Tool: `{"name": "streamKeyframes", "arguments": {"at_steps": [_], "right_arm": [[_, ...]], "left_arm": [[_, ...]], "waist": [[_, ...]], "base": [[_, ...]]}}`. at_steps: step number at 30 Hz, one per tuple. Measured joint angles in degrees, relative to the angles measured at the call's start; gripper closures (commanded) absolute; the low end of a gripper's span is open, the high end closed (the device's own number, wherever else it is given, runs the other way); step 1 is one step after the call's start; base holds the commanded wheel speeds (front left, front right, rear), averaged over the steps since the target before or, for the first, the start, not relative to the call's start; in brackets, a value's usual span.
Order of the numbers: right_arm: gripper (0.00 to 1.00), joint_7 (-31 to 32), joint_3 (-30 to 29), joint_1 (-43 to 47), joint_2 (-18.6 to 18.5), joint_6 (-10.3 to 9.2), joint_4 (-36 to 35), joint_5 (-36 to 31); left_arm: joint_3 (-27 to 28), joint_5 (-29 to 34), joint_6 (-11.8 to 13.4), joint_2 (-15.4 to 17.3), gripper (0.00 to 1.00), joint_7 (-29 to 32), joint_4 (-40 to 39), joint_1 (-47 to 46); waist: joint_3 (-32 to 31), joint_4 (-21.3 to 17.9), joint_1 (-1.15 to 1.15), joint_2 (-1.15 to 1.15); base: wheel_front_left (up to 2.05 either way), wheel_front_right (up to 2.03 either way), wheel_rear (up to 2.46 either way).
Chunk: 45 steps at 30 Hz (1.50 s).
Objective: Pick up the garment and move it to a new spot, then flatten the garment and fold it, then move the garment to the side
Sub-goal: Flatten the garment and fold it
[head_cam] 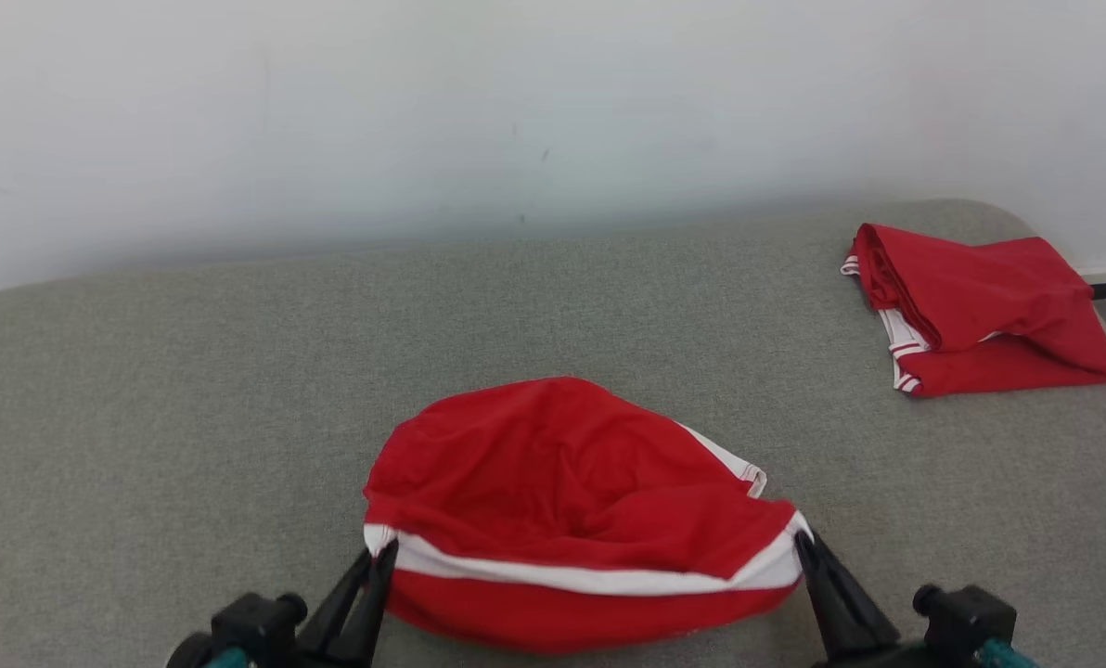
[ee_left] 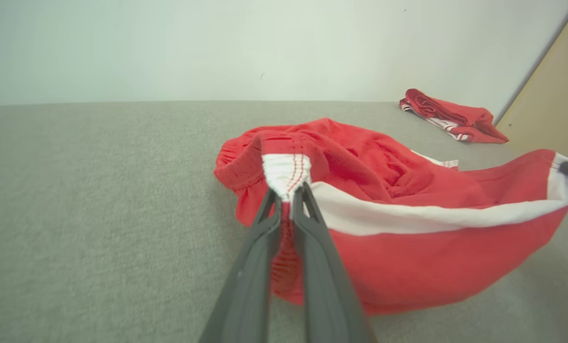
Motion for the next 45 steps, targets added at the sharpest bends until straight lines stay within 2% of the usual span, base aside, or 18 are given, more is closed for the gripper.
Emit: {"name": "streamKeyframes", "arguments": {"at_steps": [6,12,17,22,29,37,45], "right_arm": [[1.00,0.94,1.80,-11.90,-2.05,0.00,-1.51,5.38],[1.00,2.91,2.23,-30.38,-3.30,0.00,1.14,10.72],[1.00,5.59,1.86,-48.90,-4.22,0.00,5.36,13.74],[1.00,8.33,1.75,-67.12,-4.14,0.00,10.81,15.28],[1.00,7.81,2.15,-87.19,-1.97,0.00,21.56,14.60],[1.00,5.79,3.67,-99.97,-1.10,0.00,30.12,14.15],[1.00,2.47,7.31,-99.64,-1.42,0.00,32.15,16.16]], "left_arm": [[-2.37,-0.98,0.00,4.02,1.00,1.63,-2.38,-12.42],[-5.41,-7.97,-0.01,8.53,1.00,8.13,-2.33,-33.06],[-6.31,-13.63,-0.01,10.76,1.00,12.32,1.19,-51.27],[-7.59,-15.00,-0.01,11.76,1.00,14.38,5.49,-68.51],[-9.04,-16.19,-0.02,11.71,1.00,14.37,13.32,-87.08],[-11.87,-17.81,-0.02,9.84,1.00,12.70,20.97,-98.69],[-16.42,-22.69,-0.01,8.91,1.00,8.92,23.93,-96.27]], "waist": [[2.02,-0.20,0.00,0.00],[6.59,-0.31,0.01,0.01],[11.94,-0.31,0.02,0.01],[17.94,-0.45,0.03,0.01],[25.88,-1.16,0.03,0.02],[33.19,-2.22,0.02,0.02],[37.18,-2.79,0.03,0.02]], "base": [[0.00,0.00,0.00],[0.00,0.00,0.00],[0.00,0.00,0.00],[0.00,0.00,0.00],[0.00,0.00,0.00],[0.00,0.00,0.00],[0.00,0.00,0.00]]}}
